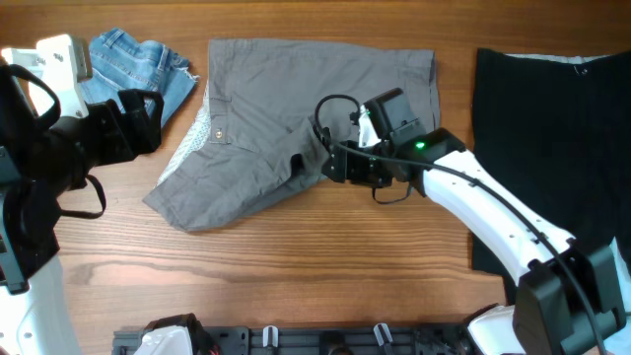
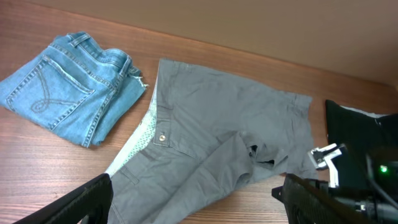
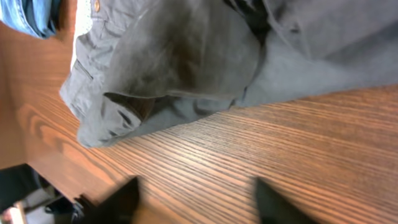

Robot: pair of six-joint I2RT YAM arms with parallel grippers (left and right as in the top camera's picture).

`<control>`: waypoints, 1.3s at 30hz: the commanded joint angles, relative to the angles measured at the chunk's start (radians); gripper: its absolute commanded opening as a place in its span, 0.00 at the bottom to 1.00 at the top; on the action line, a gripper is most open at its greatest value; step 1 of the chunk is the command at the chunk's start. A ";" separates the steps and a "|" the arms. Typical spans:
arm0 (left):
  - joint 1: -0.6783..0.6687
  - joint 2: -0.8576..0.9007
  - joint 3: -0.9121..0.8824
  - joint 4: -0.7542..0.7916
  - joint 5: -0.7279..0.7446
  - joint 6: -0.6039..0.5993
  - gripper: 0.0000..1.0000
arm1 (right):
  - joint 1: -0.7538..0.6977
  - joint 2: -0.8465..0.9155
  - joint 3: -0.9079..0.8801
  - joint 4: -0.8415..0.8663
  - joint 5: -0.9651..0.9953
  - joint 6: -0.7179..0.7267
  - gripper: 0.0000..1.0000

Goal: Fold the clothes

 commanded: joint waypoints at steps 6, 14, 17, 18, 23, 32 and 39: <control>-0.005 0.005 0.003 0.001 -0.006 0.015 0.87 | 0.120 0.091 0.004 0.079 0.272 -0.395 0.69; -0.005 0.005 0.002 0.000 -0.006 0.015 0.87 | 0.130 0.167 0.004 0.234 0.387 -0.431 0.81; -0.005 0.006 0.003 0.002 -0.006 0.015 0.87 | 0.133 0.180 0.004 0.275 0.385 -0.454 0.86; -0.004 0.006 0.003 0.002 -0.006 0.015 0.87 | 0.135 0.184 0.004 0.285 0.383 -0.458 0.86; -0.005 0.016 0.002 0.000 -0.006 0.015 0.87 | 0.138 0.185 0.004 0.287 0.390 -0.461 0.46; -0.005 0.024 0.002 -0.009 -0.007 0.015 0.88 | 0.131 0.081 0.048 0.072 0.573 -0.448 0.04; -0.004 0.024 0.002 -0.086 -0.047 0.014 0.94 | 0.086 -0.249 0.114 -0.327 0.727 -0.441 0.04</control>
